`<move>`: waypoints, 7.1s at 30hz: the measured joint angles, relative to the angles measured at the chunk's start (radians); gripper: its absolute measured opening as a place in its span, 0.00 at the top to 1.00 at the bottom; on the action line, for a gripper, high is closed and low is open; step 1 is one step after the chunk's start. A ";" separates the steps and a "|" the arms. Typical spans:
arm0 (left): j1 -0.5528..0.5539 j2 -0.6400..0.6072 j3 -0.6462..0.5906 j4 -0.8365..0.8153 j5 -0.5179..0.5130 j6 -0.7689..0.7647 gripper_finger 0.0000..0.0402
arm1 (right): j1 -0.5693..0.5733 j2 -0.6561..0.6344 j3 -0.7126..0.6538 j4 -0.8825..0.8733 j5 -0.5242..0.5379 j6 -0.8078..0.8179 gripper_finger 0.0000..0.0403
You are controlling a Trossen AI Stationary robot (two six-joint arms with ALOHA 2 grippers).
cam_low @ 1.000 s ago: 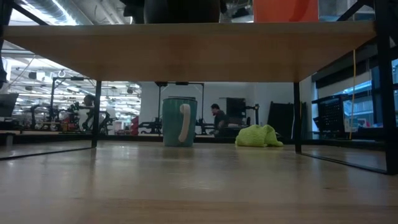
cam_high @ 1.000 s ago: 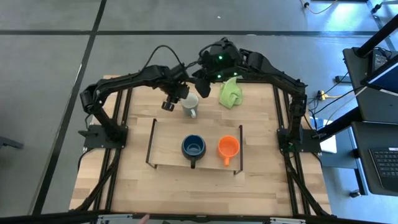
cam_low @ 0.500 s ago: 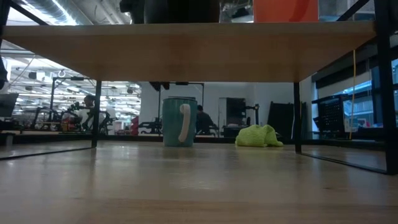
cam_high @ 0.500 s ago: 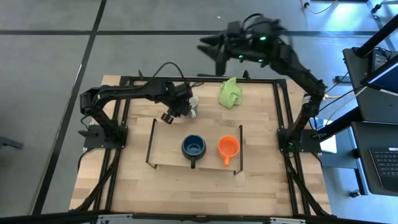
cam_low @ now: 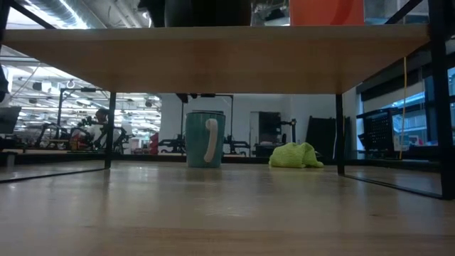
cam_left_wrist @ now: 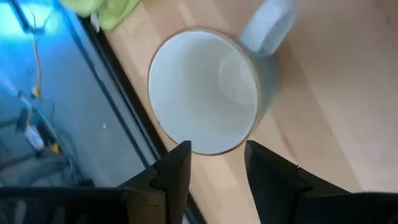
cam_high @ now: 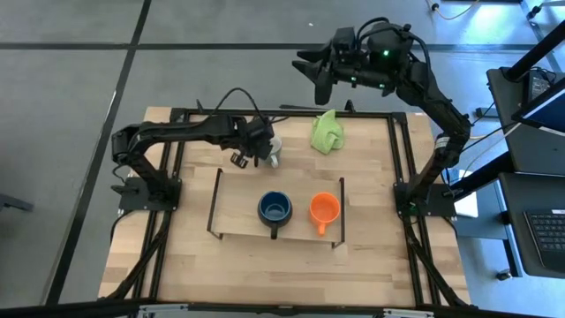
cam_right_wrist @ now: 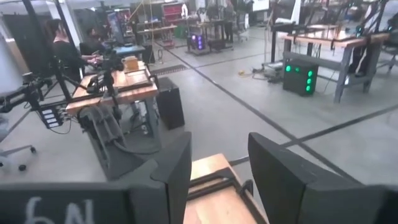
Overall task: Stack small to large cups/mugs on shelf
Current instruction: Put the white mugs on the shelf
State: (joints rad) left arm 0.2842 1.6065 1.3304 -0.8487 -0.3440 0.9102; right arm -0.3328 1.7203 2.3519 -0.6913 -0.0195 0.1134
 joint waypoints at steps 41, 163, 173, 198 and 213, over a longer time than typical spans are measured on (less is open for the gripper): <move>-0.022 -0.006 0.046 -0.123 0.177 -0.073 0.65 | -0.004 0.001 -0.001 -0.101 0.124 0.059 0.60; 0.125 0.157 0.108 -0.058 0.304 0.064 0.65 | -0.004 0.002 -0.001 -0.145 0.159 0.034 0.60; 0.152 0.157 0.009 -0.048 0.313 0.070 0.65 | -0.004 0.002 -0.001 -0.162 0.159 0.034 0.60; 0.102 0.158 -0.011 0.034 0.174 0.092 0.95 | -0.004 0.002 -0.001 -0.168 0.159 0.013 0.60; 0.085 0.074 0.060 -0.069 0.083 0.139 0.95 | -0.021 0.002 -0.001 -0.179 0.159 0.015 0.60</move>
State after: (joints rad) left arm 0.3691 1.6802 1.3908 -0.9179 -0.2607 1.0492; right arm -0.3535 1.7218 2.3508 -0.8703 0.1394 0.1289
